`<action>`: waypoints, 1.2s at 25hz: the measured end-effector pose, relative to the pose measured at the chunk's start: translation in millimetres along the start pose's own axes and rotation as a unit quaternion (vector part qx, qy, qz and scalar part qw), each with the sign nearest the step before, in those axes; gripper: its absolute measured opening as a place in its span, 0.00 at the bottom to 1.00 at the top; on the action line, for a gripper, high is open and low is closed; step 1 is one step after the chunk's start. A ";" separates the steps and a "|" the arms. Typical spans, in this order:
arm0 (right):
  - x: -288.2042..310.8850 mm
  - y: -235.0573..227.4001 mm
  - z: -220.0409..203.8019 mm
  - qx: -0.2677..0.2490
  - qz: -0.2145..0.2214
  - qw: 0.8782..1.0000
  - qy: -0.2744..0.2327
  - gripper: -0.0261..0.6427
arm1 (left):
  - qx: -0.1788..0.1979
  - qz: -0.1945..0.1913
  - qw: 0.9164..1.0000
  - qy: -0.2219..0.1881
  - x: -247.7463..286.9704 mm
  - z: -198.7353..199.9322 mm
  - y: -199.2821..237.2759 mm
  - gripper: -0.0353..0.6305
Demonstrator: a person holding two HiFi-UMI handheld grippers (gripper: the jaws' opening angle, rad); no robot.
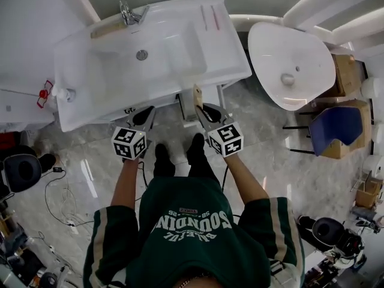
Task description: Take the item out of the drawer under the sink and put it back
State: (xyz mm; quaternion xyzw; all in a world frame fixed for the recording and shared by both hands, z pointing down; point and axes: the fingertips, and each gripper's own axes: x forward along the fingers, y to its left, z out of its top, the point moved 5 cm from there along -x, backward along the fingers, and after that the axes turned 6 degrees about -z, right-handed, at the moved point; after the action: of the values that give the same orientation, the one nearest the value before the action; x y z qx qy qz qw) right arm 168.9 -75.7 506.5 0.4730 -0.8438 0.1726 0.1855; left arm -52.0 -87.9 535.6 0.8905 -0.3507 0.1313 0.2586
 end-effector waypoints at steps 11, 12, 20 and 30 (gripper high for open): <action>27.1 -25.3 -68.8 -0.044 0.045 0.994 0.088 0.09 | -0.039 0.024 0.999 0.027 19.7 -40.3 -15.7 0.13; 31.0 -27.2 -75.2 -0.048 0.051 0.993 0.096 0.09 | -0.044 0.028 0.998 0.028 20.9 -44.5 -15.9 0.13; 71.8 -39.6 -124.4 -0.144 0.090 0.970 0.172 0.09 | -0.077 0.060 0.995 0.031 31.2 -69.4 -15.2 0.13; 137.7 -70.4 -188.6 -0.221 0.103 0.932 0.267 0.09 | -0.121 0.107 0.986 0.026 33.8 -100.1 -10.8 0.13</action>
State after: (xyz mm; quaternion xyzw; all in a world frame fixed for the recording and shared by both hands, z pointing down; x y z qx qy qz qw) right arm 191.2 -123.4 744.6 0.2674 -0.8239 0.1196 0.4852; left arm -25.5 -44.8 628.9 0.8061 -0.4506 0.1379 0.3580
